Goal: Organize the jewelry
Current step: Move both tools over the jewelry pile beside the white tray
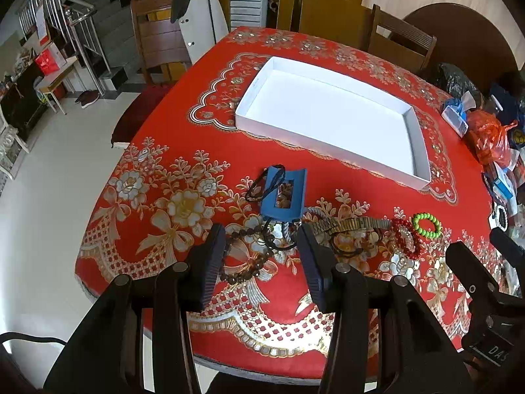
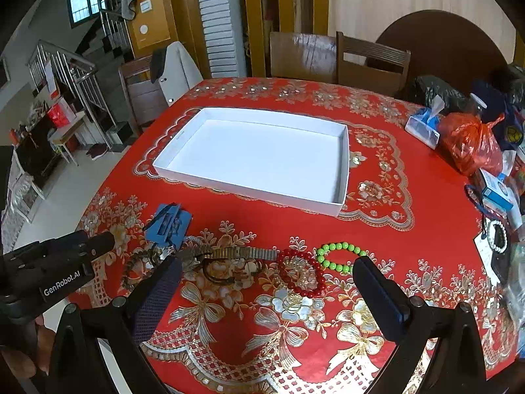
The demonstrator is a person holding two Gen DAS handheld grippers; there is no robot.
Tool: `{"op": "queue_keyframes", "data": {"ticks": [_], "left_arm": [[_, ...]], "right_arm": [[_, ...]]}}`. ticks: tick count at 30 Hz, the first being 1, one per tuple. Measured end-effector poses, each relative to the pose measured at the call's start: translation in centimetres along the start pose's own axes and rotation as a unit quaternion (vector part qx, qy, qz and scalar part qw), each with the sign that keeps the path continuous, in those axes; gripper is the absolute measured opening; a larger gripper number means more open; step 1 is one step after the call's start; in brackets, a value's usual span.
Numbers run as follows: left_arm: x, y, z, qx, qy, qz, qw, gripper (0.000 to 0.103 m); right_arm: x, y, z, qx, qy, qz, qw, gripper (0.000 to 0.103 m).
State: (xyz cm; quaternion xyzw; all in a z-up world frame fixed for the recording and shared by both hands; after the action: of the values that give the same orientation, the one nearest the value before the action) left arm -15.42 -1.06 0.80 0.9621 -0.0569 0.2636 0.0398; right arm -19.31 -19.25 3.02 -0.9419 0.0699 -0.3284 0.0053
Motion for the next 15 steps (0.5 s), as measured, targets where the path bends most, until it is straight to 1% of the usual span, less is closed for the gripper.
{"op": "queue_keyframes", "data": {"ticks": [15], "left_arm": [[-0.78,-0.43,-0.82,0.002,0.003,0.0,1.0,0.045]], "right_arm": [[-0.64,-0.22,-0.24,0.004,-0.002,0.007,1.0,0.103]]}}
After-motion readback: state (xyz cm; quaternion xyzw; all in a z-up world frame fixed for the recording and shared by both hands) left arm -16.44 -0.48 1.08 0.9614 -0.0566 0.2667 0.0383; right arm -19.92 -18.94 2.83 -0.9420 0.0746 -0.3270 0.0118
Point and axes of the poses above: each gripper's, at about its wrist camera, not at the fingertips, and z roughly the way its jaws point, y to its right, x to its top, the point moved 7 cm from there along z, roughly the way its jaws point, and after that the axes turned 2 degrees about y, right-handed, at the moved point
